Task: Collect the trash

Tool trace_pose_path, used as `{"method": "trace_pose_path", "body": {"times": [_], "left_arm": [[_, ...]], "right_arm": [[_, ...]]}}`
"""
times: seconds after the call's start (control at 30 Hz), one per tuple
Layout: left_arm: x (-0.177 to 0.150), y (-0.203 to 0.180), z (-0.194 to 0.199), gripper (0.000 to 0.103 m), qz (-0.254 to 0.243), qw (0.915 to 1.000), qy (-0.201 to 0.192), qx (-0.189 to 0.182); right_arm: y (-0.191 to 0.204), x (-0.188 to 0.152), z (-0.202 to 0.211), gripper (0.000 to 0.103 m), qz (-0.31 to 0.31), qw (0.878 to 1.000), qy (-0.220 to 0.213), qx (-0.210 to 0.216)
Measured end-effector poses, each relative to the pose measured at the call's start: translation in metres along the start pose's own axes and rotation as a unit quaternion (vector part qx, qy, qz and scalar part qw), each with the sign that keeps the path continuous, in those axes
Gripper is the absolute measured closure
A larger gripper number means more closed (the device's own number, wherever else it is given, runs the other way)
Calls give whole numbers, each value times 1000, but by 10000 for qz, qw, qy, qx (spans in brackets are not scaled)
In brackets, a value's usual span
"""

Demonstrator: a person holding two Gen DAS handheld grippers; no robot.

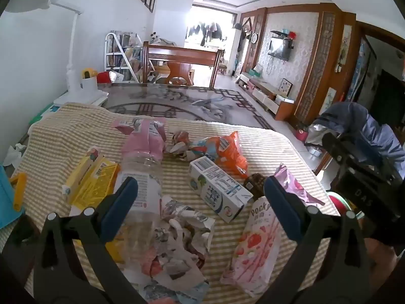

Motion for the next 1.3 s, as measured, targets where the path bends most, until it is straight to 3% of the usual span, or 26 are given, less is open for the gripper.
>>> {"method": "trace_pose_path", "body": {"times": [1.3], "left_arm": [[-1,0,1,5,-59,10000,-3,20]], "right_arm": [[2,-3,-2,7,38,10000,48,-1]]}}
Point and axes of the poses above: each gripper's, at about its wrist camera, not at the fingertips, and z roughly against the way its jaws point, y to its left, x to its top, the point moved 2 cm from there along -z, roughly the way its jaws point, and after that the axes turned 10 degrees about -y, right-handed, at the moved point
